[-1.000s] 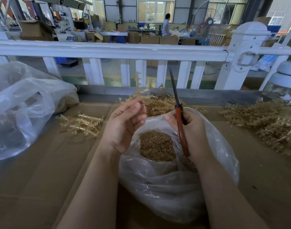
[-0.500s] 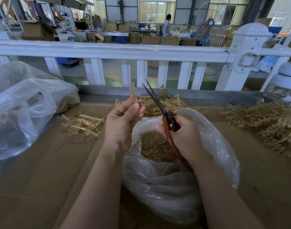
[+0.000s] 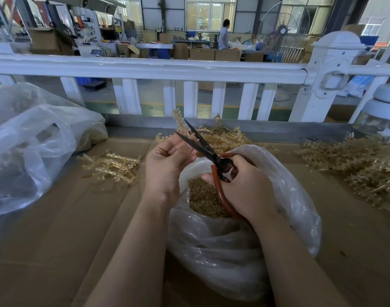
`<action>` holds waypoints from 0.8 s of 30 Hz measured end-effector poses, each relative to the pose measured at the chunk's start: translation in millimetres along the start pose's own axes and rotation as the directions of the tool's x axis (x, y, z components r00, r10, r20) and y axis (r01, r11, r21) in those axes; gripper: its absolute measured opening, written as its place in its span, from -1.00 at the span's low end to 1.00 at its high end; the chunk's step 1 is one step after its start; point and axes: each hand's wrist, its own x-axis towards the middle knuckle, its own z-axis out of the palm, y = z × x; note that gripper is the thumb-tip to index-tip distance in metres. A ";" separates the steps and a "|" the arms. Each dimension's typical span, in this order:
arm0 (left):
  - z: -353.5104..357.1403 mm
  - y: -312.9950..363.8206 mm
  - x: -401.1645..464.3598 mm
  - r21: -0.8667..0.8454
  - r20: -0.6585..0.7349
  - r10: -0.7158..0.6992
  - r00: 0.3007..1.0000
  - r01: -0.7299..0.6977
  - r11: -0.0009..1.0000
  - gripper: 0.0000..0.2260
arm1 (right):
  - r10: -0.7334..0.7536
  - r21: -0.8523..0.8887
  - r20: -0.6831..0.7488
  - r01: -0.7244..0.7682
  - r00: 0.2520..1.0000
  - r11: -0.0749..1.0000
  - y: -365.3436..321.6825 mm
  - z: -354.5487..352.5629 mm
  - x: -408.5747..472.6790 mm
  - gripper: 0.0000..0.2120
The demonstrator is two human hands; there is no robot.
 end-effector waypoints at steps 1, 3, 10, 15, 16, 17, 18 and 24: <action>0.0 -0.8 0.1 0.005 -0.001 0.003 1.000 -0.003 1.000 -0.84 | -0.005 -0.009 -0.006 0.005 1.000 1.000 0.1 0.2 -0.3 -0.45; -0.7 -1.4 0.4 0.004 0.001 0.002 1.000 -0.002 1.000 -0.83 | -0.007 -0.028 -0.017 0.006 1.000 1.000 -0.4 0.6 -0.7 -0.46; -0.3 -1.8 0.4 -0.002 0.012 0.002 1.000 -0.002 1.000 -0.81 | -0.007 -0.041 -0.030 0.006 1.000 0.999 -1.6 -0.2 -1.0 -0.39; -1.0 -1.3 0.6 -0.029 0.014 -0.008 1.000 0.009 1.000 -0.79 | 0.015 -0.018 0.002 -0.015 1.000 1.000 -2.8 -0.4 -0.6 -0.29; -1.3 -1.4 0.8 -0.026 0.013 -0.009 1.000 0.009 1.000 -0.79 | 0.016 -0.017 0.005 -0.016 1.000 1.000 -3.1 -0.5 -0.5 -0.28; -1.7 -1.4 0.9 -0.022 0.012 -0.009 1.000 0.009 1.000 -0.79 | 0.014 -0.020 0.006 -0.014 1.000 1.000 -3.2 -0.6 -0.3 -0.29; -1.9 -1.3 0.9 -0.019 0.013 -0.007 1.000 0.007 1.000 -0.78 | 0.013 -0.025 0.007 -0.012 1.000 1.000 -3.1 -0.7 -0.2 -0.30; -2.7 -0.7 1.2 -0.025 0.000 -0.008 1.000 0.008 1.000 -0.65 | 0.014 -0.023 0.002 -0.014 1.000 1.000 -3.8 -0.1 -0.1 -0.24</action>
